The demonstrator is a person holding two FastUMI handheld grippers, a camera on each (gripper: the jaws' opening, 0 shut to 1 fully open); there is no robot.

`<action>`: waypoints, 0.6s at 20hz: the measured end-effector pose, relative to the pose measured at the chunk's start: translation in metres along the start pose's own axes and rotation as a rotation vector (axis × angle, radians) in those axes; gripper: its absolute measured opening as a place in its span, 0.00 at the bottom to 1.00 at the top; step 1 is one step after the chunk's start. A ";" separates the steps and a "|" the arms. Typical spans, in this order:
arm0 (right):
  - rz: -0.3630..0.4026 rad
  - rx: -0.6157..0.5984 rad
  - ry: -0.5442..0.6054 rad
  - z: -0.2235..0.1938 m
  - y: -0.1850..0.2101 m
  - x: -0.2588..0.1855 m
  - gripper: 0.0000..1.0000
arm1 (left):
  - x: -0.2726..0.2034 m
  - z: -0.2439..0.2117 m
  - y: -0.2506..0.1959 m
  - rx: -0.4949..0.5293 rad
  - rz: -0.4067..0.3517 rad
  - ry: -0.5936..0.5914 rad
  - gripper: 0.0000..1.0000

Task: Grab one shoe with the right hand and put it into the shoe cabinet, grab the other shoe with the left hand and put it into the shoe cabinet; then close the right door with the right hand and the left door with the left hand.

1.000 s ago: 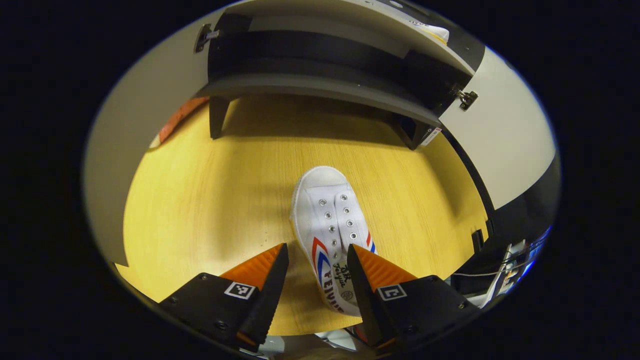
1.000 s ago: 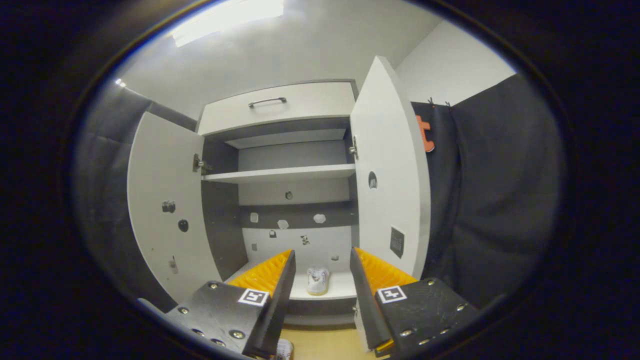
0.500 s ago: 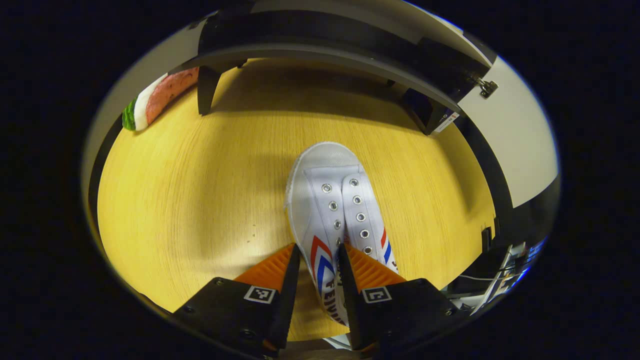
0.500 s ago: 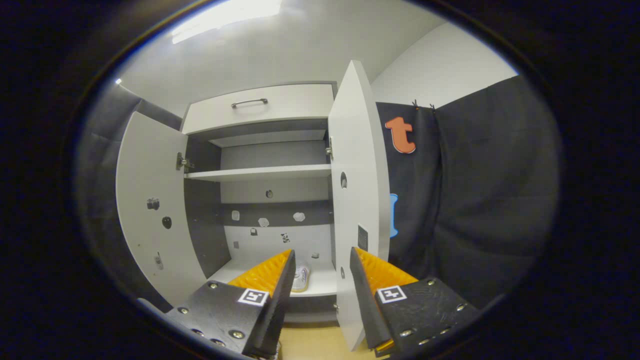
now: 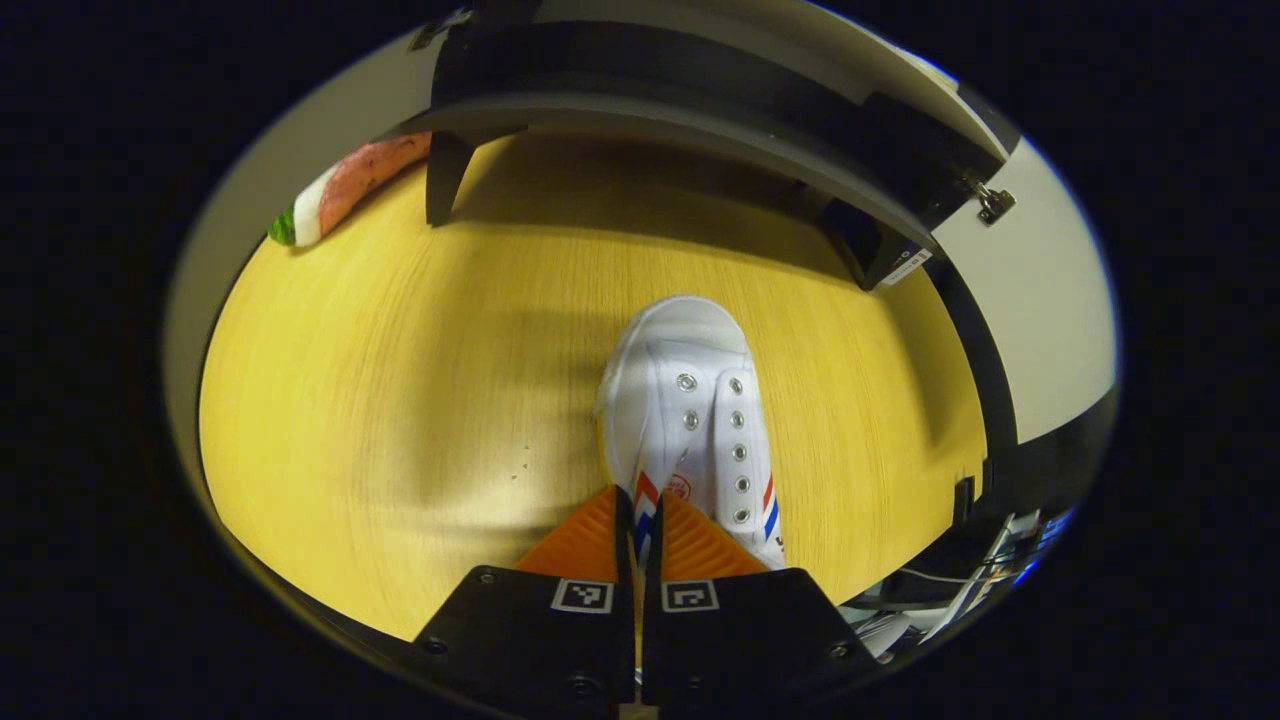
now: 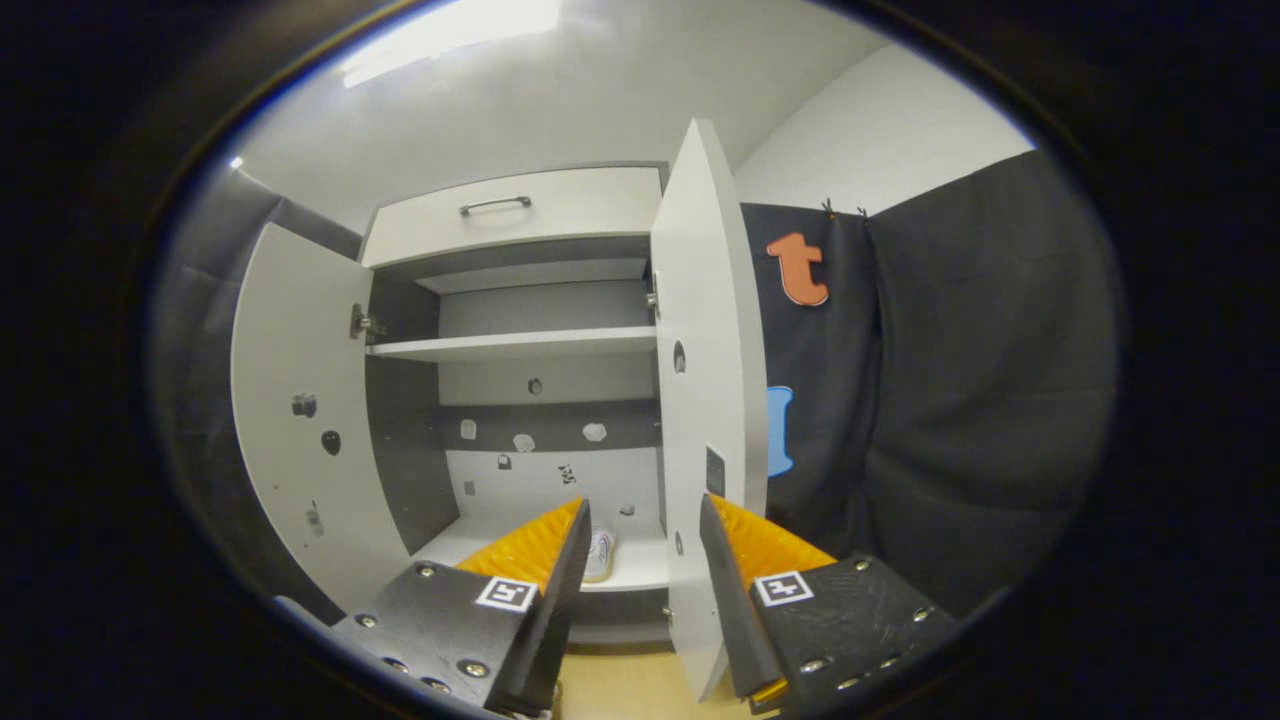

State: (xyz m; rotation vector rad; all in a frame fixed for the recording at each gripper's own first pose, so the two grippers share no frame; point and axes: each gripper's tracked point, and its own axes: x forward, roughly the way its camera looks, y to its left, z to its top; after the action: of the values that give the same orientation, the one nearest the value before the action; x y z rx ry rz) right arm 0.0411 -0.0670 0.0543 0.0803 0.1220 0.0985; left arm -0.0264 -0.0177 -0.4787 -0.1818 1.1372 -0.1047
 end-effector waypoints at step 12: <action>0.063 0.032 -0.037 0.003 0.011 -0.006 0.64 | -0.183 0.177 -0.058 0.081 -0.149 -0.441 0.03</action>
State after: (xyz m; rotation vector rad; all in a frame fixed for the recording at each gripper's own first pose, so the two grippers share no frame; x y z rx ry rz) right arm 0.0345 -0.0574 0.0586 0.1182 0.0836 0.1580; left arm 0.0585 -0.0269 -0.2315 -0.2057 0.6782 -0.2311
